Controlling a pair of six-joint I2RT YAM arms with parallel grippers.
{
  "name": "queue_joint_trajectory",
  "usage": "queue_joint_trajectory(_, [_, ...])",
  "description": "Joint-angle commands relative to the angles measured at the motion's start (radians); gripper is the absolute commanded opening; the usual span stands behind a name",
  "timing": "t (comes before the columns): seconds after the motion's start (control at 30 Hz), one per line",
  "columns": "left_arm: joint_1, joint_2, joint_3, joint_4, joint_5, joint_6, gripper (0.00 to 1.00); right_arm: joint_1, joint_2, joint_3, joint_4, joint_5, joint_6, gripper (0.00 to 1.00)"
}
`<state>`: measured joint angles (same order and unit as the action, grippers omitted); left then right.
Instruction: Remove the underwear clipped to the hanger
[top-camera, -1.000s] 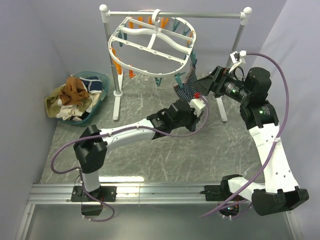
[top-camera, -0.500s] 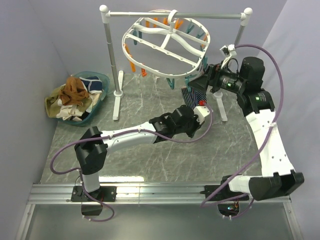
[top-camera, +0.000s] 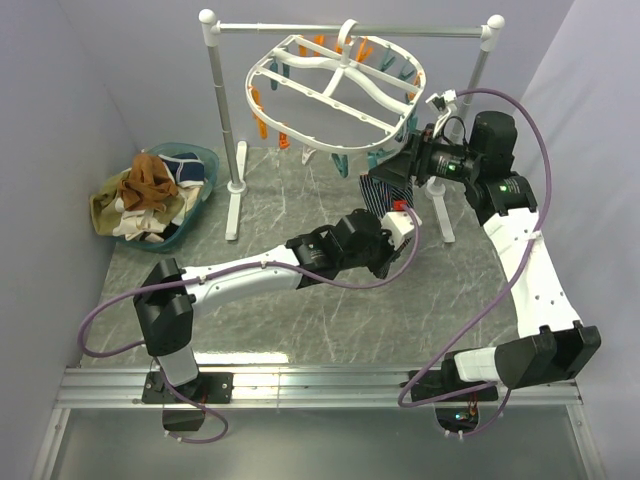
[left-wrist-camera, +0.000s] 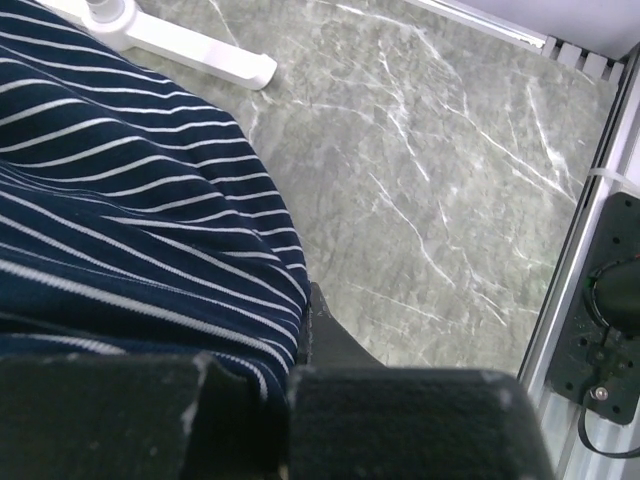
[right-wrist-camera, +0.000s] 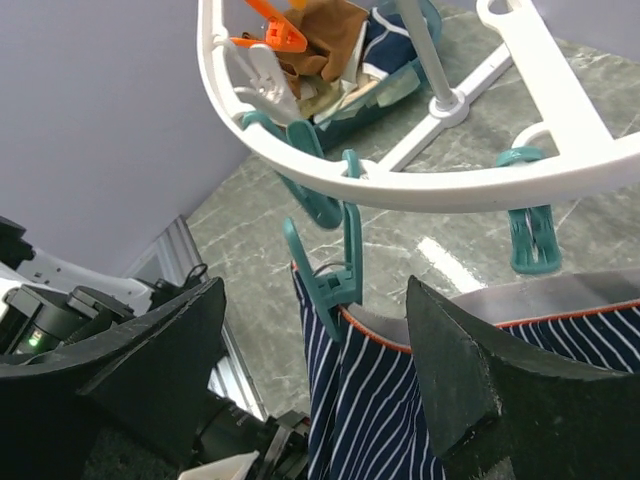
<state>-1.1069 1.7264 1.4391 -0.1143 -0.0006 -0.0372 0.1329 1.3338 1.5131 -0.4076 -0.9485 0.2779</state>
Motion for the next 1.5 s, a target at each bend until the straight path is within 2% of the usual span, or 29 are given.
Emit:
queue_joint_trajectory(0.0, [-0.016,-0.034,-0.005,-0.013,0.043,0.017,0.00,0.010,0.005,-0.018,0.099,-0.027,0.035,0.79])
queue_joint_trajectory(0.17, [-0.021,-0.031,0.006,-0.021,0.050,0.019,0.00,0.030,0.038,-0.027,0.176,-0.010,0.099,0.77])
queue_joint_trajectory(0.3, [-0.022,-0.037,0.009,-0.024,0.048,0.020,0.00,0.039,0.047,-0.047,0.263,-0.009,0.162,0.68])
queue_joint_trajectory(0.43, [-0.024,-0.045,0.006,-0.022,0.044,0.022,0.00,0.054,0.073,-0.008,0.219,0.002,0.135,0.64])
queue_joint_trajectory(0.67, [-0.024,-0.053,-0.008,-0.016,0.036,0.020,0.00,0.053,0.074,-0.017,0.250,-0.001,0.165,0.40])
queue_joint_trajectory(0.77, [-0.024,-0.060,-0.026,-0.018,0.022,0.017,0.00,0.054,0.076,-0.014,0.250,0.002,0.170,0.35])
queue_joint_trajectory(0.83, [-0.024,-0.071,-0.039,-0.016,0.017,0.014,0.00,0.054,0.082,-0.005,0.242,0.001,0.170,0.28])
queue_joint_trajectory(0.93, [-0.022,-0.096,-0.077,-0.008,0.008,0.003,0.00,0.054,0.087,0.002,0.236,0.002,0.167,0.26])
queue_joint_trajectory(1.33, [-0.024,-0.139,-0.178,0.005,0.010,-0.052,0.00,0.053,0.093,-0.001,0.248,-0.001,0.187,0.28])
queue_joint_trajectory(1.43, [-0.024,-0.171,-0.209,0.011,0.004,-0.069,0.00,0.053,0.091,0.006,0.239,0.002,0.191,0.54])
queue_joint_trajectory(1.47, [-0.024,-0.183,-0.226,0.016,0.004,-0.073,0.00,0.050,0.088,0.010,0.233,0.008,0.188,0.74])
